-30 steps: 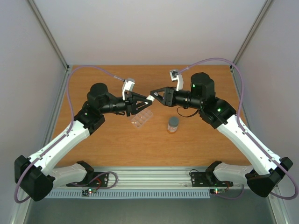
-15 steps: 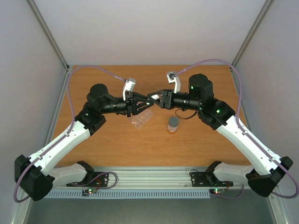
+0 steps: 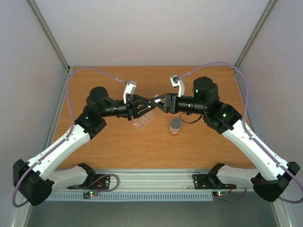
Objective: Sort the pills into containers
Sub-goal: Screw the lid of the pill bottle onto the pill bottle.
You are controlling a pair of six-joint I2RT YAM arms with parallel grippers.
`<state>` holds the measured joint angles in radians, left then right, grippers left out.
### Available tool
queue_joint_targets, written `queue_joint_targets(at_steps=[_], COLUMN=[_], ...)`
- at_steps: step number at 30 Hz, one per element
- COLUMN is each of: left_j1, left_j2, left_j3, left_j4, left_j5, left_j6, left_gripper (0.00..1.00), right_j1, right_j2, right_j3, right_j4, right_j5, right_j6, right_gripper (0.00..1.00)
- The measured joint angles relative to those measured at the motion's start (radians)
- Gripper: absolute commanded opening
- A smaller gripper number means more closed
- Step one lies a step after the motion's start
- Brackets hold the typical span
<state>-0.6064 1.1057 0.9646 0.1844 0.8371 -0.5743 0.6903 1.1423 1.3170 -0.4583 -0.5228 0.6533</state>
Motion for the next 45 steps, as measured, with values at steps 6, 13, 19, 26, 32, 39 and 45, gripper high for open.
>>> queue_joint_targets(at_steps=[6, 13, 19, 26, 32, 39, 45], left_j1=[0.006, 0.018, 0.024, 0.029, 0.029, 0.029, 0.029], left_j2=[-0.008, -0.020, -0.026, -0.024, -0.001, 0.019, 0.020], left_j3=[-0.003, -0.003, -0.003, -0.003, -0.003, -0.003, -0.003], left_j4=[0.002, 0.012, 0.022, 0.015, -0.017, -0.056, -0.070], left_j5=[0.000, -0.006, -0.008, 0.032, 0.110, 0.209, 0.290], left_j6=[0.001, 0.001, 0.001, 0.003, 0.010, 0.014, 0.004], left_gripper=[0.00, 0.00, 0.00, 0.00, 0.00, 0.00, 0.00], right_j1=[0.001, 0.001, 0.001, 0.001, 0.001, -0.001, -0.001], right_j2=[-0.029, -0.066, -0.090, -0.119, -0.119, -0.116, -0.112], right_j3=[-0.004, -0.011, -0.012, 0.005, 0.073, 0.139, 0.155], right_j4=[-0.027, -0.079, -0.134, -0.195, -0.248, -0.301, -0.357], right_j5=[0.008, 0.024, 0.024, 0.048, 0.058, 0.044, 0.021], right_j6=[-0.003, -0.019, -0.049, -0.106, -0.155, -0.248, -0.340], right_gripper=[0.44, 0.47, 0.48, 0.48, 0.48, 0.48, 0.51])
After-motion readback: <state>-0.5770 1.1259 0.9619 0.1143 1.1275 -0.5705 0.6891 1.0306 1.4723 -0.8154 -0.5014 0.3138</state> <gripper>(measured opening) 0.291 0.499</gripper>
